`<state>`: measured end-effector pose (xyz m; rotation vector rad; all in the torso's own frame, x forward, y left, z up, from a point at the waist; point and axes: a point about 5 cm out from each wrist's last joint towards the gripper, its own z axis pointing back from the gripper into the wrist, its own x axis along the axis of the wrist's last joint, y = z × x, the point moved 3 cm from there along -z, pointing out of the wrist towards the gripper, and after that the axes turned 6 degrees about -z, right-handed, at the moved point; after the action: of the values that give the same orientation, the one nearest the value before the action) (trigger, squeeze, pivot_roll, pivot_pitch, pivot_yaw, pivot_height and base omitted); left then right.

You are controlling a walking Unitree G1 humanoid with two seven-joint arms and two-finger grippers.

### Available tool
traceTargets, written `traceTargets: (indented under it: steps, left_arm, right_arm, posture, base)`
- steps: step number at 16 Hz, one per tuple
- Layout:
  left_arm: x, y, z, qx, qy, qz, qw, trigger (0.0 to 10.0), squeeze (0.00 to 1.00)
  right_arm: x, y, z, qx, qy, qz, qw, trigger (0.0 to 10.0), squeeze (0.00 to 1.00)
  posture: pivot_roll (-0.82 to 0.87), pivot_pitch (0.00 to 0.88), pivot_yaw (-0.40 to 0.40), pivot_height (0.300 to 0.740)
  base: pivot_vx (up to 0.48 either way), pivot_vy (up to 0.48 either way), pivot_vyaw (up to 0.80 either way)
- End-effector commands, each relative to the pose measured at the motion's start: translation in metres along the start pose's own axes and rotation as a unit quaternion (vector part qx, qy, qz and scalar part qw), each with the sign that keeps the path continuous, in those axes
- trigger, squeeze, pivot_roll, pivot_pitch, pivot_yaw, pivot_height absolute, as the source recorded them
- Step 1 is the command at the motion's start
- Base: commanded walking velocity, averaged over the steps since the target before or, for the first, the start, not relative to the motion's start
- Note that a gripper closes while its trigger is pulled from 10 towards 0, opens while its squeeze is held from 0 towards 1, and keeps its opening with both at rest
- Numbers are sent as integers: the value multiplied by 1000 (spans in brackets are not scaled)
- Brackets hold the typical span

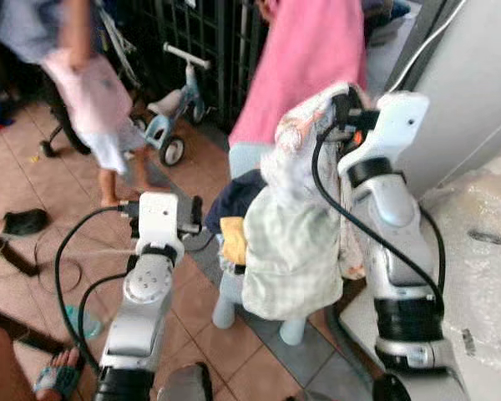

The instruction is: Clothes washing

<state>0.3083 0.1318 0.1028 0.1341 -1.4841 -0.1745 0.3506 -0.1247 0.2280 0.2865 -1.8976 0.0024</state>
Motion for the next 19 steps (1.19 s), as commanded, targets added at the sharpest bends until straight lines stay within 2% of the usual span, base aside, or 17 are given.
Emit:
traceTargets:
  steps: [1,6,11,13,19]
  left_arm:
    - [-2,-4,1,-5,0,0,1000,10000,0]
    - [-3,-2,1,-4,-2,2,1000,10000,0]
    - [-3,-2,0,-5,-4,3,1000,10000,0]
    - [-2,-2,0,-3,-7,2,1000,10000,0]
    - [0,5,3,7,-17,17,1000,10000,0]
  right_arm:
    - [-1,-9,4,-19,5,2,1000,10000,0]
    - [-1,-5,6,-13,12,13,1000,10000,0]
    - [-2,-10,7,-17,14,21,1000,10000,0]
    - [-3,-9,9,-15,15,23,1000,10000,0]
    - [-15,-6,17,4,40,26,999,10000,0]
  posture:
    - [-41,0,-4,740]
    - [-36,0,-5,740]
    - [-41,0,-2,740]
    - [-42,0,-1,740]
    - [-34,0,-4,740]
  base:
    - [0,0,-719]
    - [0,-361,-758]
    - [0,-392,-713]
    - [0,-334,-209]
    - [0,0,0]
